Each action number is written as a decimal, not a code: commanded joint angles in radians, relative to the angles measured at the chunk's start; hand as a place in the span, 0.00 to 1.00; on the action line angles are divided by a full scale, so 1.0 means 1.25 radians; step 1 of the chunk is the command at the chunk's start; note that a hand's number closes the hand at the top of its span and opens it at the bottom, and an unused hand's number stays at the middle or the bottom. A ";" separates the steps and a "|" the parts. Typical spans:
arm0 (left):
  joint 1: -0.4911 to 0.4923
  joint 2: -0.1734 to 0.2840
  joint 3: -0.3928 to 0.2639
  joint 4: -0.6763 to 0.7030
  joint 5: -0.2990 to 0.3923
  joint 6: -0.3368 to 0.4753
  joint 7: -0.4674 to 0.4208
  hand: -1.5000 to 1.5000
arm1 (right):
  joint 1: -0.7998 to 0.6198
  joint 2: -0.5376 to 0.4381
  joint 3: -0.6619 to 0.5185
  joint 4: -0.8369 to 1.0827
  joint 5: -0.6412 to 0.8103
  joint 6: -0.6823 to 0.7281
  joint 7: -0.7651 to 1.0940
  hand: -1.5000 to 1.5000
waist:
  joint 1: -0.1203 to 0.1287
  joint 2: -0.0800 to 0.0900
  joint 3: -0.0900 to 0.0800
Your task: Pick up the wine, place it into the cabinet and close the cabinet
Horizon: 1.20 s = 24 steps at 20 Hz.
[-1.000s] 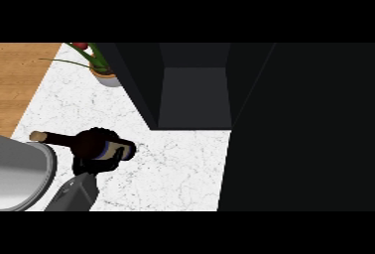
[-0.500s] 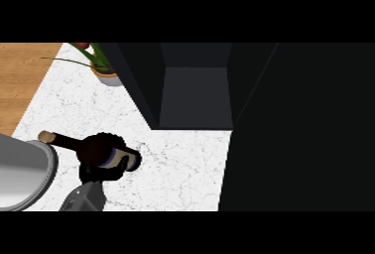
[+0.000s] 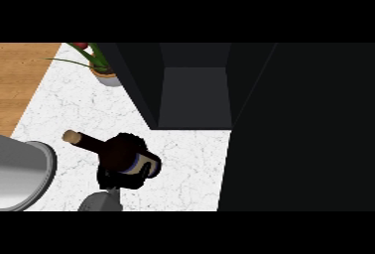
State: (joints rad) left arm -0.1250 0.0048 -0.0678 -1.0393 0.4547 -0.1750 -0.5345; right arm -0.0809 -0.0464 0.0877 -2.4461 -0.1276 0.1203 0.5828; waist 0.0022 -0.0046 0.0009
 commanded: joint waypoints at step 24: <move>-0.143 -0.004 -0.297 0.131 0.281 0.262 -0.119 1.00 | -0.033 -0.023 -0.074 0.007 -0.091 0.022 0.025 0.00 | -0.007 0.005 -0.001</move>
State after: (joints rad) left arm -0.2661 0.0001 -0.4538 -0.9746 0.8041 0.2285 -0.6263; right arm -0.1236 -0.0625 0.0303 -2.4247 -0.1595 0.1364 0.6044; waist -0.0064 0.0005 -0.0004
